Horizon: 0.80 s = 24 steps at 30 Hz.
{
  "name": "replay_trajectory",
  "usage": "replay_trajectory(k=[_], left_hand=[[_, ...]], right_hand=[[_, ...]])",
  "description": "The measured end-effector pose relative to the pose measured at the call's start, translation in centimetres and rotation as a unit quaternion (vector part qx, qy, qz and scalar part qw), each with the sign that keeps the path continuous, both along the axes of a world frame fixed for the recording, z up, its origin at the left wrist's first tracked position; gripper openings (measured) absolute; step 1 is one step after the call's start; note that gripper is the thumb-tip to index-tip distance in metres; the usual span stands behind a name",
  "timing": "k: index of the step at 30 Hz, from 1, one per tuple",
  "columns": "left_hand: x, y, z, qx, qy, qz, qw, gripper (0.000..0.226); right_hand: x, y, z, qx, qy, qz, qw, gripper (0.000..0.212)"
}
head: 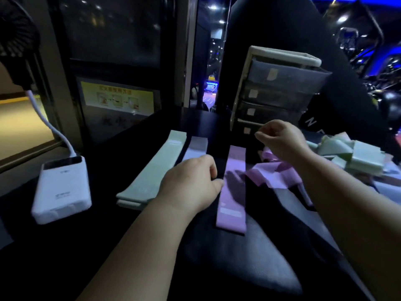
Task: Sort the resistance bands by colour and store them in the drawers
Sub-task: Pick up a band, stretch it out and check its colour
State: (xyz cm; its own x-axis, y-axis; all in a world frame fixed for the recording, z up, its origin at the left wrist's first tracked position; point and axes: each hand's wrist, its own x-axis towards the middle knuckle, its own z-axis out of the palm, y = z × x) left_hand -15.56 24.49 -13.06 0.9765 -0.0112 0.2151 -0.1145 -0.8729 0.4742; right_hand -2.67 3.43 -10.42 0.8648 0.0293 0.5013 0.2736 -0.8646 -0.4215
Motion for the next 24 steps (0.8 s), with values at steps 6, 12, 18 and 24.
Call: replay_trajectory(k=[6, 12, 18, 24], left_hand=[[0.7, -6.3, 0.0, 0.016, 0.004, -0.039, 0.999, 0.017], [3.4, -12.2, 1.5, 0.063, 0.005, -0.074, 0.995, 0.02], [6.6, -12.9, 0.8, 0.131, 0.048, -0.047, 0.989, 0.038], [7.5, -11.7, -1.6, 0.087, 0.084, -0.036, 0.992, 0.042]], right_hand=[[-2.4, -7.6, -0.6, 0.039, 0.007, -0.038, 0.998, 0.013], [-3.8, -10.9, -1.8, 0.102, -0.02, -0.026, 0.994, 0.011], [-4.5, -11.6, -2.1, -0.012, 0.02, -0.022, 0.999, 0.004], [-4.0, -12.8, -1.8, -0.093, 0.079, -0.066, 0.99, 0.019]])
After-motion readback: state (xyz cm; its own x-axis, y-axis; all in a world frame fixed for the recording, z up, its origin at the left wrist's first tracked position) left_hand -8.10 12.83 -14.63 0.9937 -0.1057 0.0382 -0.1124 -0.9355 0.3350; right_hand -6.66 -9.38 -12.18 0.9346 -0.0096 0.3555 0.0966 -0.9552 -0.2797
